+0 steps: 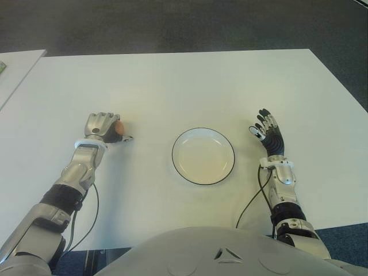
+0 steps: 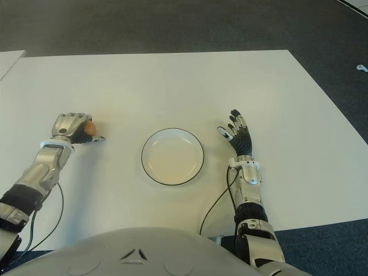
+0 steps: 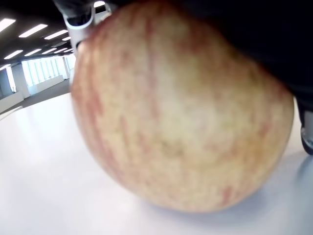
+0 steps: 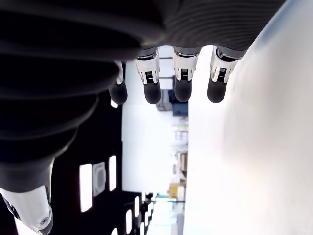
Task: Put the apples into the plate.
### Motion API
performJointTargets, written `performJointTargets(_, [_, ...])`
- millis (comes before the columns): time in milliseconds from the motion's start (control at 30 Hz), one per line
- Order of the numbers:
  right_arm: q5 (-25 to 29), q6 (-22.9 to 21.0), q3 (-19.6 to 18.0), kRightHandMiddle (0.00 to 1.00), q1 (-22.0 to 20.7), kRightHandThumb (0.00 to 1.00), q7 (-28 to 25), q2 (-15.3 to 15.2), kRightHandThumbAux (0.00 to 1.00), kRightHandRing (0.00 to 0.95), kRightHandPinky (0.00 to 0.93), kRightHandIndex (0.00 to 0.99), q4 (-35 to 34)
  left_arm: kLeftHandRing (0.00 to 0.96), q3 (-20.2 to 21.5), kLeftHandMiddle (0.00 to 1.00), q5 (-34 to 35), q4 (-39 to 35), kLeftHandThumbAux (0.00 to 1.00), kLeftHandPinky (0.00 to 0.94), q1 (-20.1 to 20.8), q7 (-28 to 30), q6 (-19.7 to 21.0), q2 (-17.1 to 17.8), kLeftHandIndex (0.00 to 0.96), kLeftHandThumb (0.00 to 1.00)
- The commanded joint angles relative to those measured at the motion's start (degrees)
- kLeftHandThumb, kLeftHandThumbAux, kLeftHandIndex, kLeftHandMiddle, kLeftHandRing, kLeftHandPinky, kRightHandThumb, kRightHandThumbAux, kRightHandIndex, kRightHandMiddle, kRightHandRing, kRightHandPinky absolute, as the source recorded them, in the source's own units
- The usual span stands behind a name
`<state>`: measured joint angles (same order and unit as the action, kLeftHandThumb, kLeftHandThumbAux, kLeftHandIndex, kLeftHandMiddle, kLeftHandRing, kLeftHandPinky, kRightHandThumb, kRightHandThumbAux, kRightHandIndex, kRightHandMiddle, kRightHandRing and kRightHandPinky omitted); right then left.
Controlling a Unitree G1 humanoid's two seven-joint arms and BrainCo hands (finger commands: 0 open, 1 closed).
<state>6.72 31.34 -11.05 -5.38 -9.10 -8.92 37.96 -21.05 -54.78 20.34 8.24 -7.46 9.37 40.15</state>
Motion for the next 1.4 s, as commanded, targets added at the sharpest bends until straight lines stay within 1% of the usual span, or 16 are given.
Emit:
performJointTargets(33, [0.22, -3.02, -0.10, 0.000, 3.79, 0.149, 0.30, 1.43, 0.665, 0.000, 0.000, 0.000, 5.39, 0.830, -0.52, 0.537, 1.58, 1.00, 0.668, 0.823, -2.32, 1.41, -0.50, -1.20, 0.398, 0.852])
performJointTargets(233, [0.64, -2.45, -0.62, 0.000, 3.47, 0.158, 0.44, 1.85, 0.651, 0.000, 0.000, 0.002, 6.04, 0.837, -0.24, 0.536, 2.11, -0.23, 0.668, 0.827, -2.67, 2.06, -0.08, -1.27, 0.398, 0.853])
performJointTargets(433, [0.59, -2.27, -0.59, 0.000, 3.74, 0.157, 0.36, 1.94, 0.636, 0.000, 0.000, 0.004, 5.97, 0.840, -0.16, 0.536, 2.32, -1.11, 0.667, 0.825, -3.25, 1.73, -0.55, -0.83, 0.400, 0.854])
performJointTargets(533, [1.10, -1.35, -0.91, 0.000, 3.69, 0.155, 0.31, 2.49, 0.631, 0.000, 0.000, 0.006, 6.21, 0.841, 0.04, 0.537, 2.41, -1.66, 0.667, 0.818, -3.50, 1.23, -0.97, -0.67, 0.401, 0.854])
performJointTargets(667, [1.60, -0.93, -1.21, 0.000, 3.89, 0.154, -0.15, 2.87, 0.622, 0.000, 0.000, 0.012, 6.05, 0.841, 1.20, 0.537, 2.57, -3.90, 0.667, 0.812, -3.92, 0.56, -1.37, 0.00, 0.402, 0.855])
performJointTargets(800, [1.87, -1.08, -1.41, 0.000, 4.03, 0.155, -0.56, 2.89, 0.614, 0.000, 0.000, 0.017, 5.91, 0.841, 2.98, 0.536, 2.42, -6.89, 0.666, 0.810, -4.19, 0.26, -1.14, 0.66, 0.403, 0.855])
performJointTargets(867, [1.72, -1.39, -1.29, 0.000, 4.09, 0.155, -0.47, 2.77, 0.609, 0.000, 0.000, 0.018, 5.84, 0.840, 4.10, 0.536, 2.41, -9.48, 0.667, 0.808, -4.07, 1.09, -0.81, 1.28, 0.403, 0.855])
performJointTargets(1067, [0.53, -2.76, -0.68, 0.000, 4.44, 0.151, 0.81, 2.36, 0.598, 0.000, 0.000, 0.013, 5.34, 0.838, 7.44, 0.535, 1.99, -19.00, 0.667, 0.801, -3.93, 4.90, 0.14, 2.71, 0.403, 0.855])
performJointTargets(1133, [0.32, -2.91, -0.47, 0.001, 4.73, 0.153, 1.01, 2.41, 0.599, 0.000, 0.000, 0.012, 5.08, 0.838, 8.48, 0.535, 1.64, -22.36, 0.667, 0.804, -4.68, 5.83, 0.40, 2.90, 0.403, 0.855])
performJointTargets(1400, [-0.15, -3.98, 0.28, 0.009, 5.81, 0.148, 0.82, 2.47, 0.625, 0.000, 0.000, 0.003, 3.49, 0.843, 9.71, 0.536, -1.19, -29.58, 0.666, 0.798, -5.33, 6.80, -0.03, 2.61, 0.405, 0.856])
